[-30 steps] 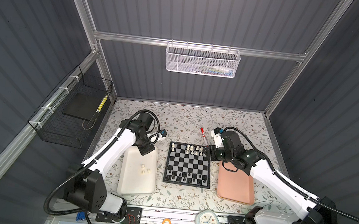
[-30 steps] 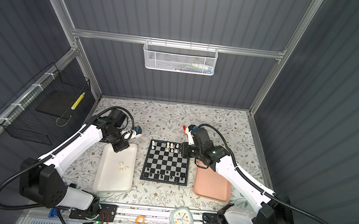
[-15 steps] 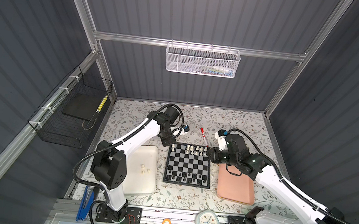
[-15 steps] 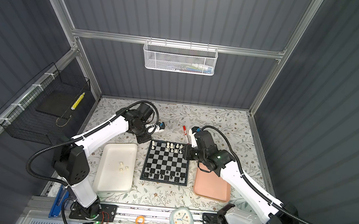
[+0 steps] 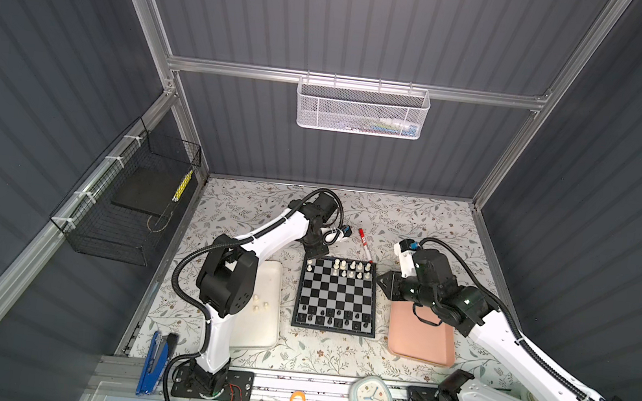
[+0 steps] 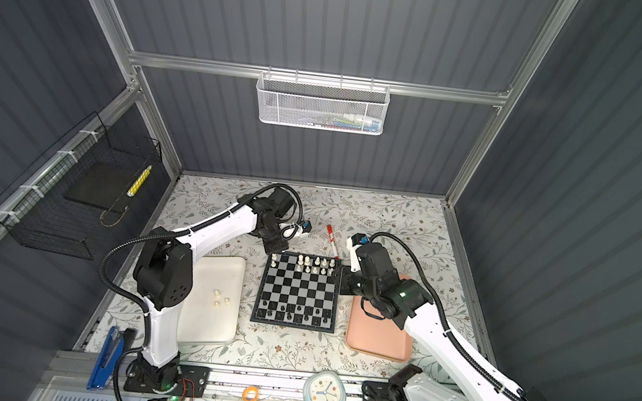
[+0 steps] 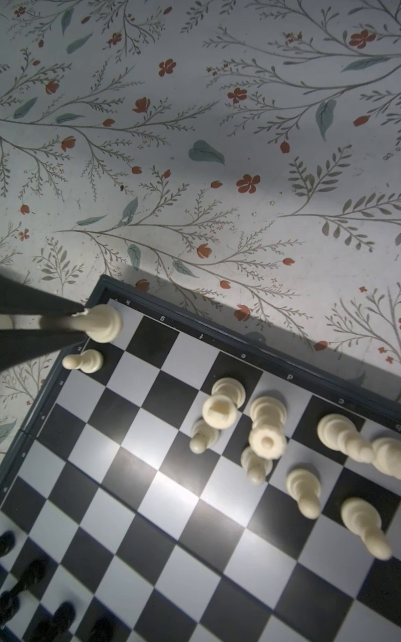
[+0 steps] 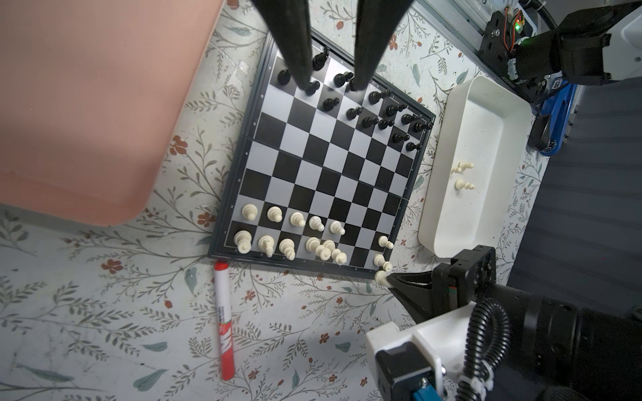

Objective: Set up the chess pieces on the board
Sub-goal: 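Lift the white pawn and carry it with the left gripper over the board, then lower the white pawn onto an empty square in the white rows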

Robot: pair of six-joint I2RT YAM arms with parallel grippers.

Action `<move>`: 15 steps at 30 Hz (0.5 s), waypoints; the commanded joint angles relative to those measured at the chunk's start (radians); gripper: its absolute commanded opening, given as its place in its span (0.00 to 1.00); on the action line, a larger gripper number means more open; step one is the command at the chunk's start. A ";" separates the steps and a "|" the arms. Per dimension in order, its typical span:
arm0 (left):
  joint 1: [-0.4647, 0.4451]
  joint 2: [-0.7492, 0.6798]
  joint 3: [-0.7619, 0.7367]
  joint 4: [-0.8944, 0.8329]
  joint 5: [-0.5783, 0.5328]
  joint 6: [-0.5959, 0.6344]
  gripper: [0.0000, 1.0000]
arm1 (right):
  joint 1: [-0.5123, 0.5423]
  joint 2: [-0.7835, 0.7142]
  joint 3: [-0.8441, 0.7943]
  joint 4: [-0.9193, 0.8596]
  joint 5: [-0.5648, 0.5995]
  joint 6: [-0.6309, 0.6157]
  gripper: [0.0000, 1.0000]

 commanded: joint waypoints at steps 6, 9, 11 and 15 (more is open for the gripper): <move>-0.012 0.028 0.022 0.011 -0.013 0.016 0.01 | -0.004 -0.009 -0.009 -0.017 0.013 0.004 0.25; -0.013 0.033 0.010 0.024 -0.020 0.018 0.01 | -0.003 -0.003 -0.012 -0.011 0.009 0.002 0.25; -0.013 0.042 0.007 0.027 -0.025 0.017 0.01 | -0.003 0.001 -0.012 -0.008 0.006 0.004 0.25; -0.016 0.050 0.001 0.033 -0.021 0.018 0.01 | -0.003 0.000 -0.016 -0.003 0.001 0.009 0.25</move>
